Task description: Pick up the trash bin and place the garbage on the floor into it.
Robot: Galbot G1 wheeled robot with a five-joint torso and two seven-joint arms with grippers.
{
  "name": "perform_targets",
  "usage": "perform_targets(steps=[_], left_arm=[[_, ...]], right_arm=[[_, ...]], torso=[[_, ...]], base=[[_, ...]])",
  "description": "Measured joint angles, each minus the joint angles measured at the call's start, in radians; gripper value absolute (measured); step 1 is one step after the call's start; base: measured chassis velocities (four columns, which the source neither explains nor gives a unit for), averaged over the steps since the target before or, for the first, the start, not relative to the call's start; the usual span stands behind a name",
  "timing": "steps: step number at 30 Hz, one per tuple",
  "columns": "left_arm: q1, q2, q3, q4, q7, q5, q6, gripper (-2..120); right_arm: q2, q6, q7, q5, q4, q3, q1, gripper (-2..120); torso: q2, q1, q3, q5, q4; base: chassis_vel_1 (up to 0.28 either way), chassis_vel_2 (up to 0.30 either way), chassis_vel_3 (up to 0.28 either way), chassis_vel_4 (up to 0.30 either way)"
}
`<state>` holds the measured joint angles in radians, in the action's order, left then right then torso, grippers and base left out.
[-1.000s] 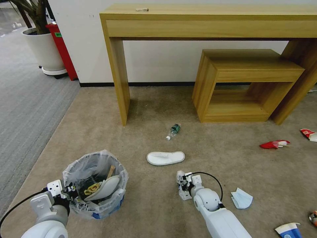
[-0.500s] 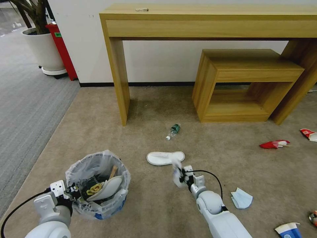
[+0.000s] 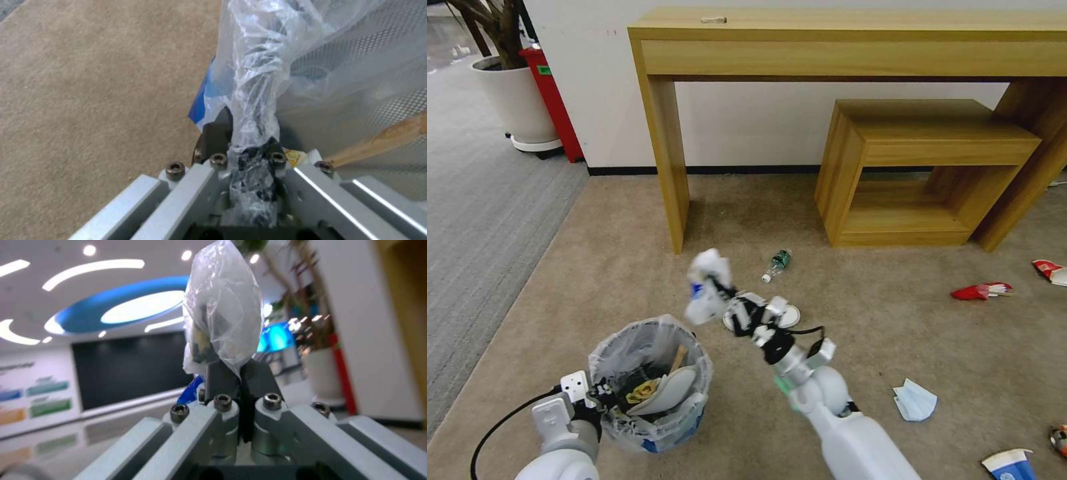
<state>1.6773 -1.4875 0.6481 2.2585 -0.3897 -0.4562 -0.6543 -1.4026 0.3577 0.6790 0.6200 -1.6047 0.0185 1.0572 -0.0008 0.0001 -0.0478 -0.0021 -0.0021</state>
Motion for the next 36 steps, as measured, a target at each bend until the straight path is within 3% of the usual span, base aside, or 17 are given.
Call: perform_targets(steps=[5, 14, 17, 36], left_arm=[[-0.004, 0.001, -0.004, 0.024, 0.0, -0.012, -0.003, 1], [-0.008, 0.011, -0.007, 0.035, 0.0, -0.029, -0.008, 1], [-0.012, 0.011, -0.018, 0.042, 0.0, -0.03, -0.012, 1], [-0.001, 0.022, -0.009, 0.055, 0.003, -0.032, -0.014, 1]], right_arm=[[-0.033, 0.018, 0.033, -0.071, 0.09, 0.055, -0.019, 0], [-0.042, 0.047, 0.027, -0.131, 0.146, 0.083, -0.009, 4], [-0.031, 0.049, 0.02, -0.137, 0.149, 0.084, 0.001, 19], [-0.024, 0.043, -0.014, -0.153, 0.139, 0.061, 0.007, 86]], torso=[[0.0, 0.0, 0.0, 0.0001, 0.0], [0.0, 0.0, 0.0, 0.0, 0.0], [0.0, 0.0, 0.0, 0.0, -0.0001], [0.0, 0.0, 0.0, 0.0001, 0.0]], base=[[0.0, 0.0, 0.0, 0.0], [0.0, 0.0, 0.0, 0.0], [0.0, 0.0, 0.0, 0.0], [0.0, 0.0, 0.0, 0.0]])
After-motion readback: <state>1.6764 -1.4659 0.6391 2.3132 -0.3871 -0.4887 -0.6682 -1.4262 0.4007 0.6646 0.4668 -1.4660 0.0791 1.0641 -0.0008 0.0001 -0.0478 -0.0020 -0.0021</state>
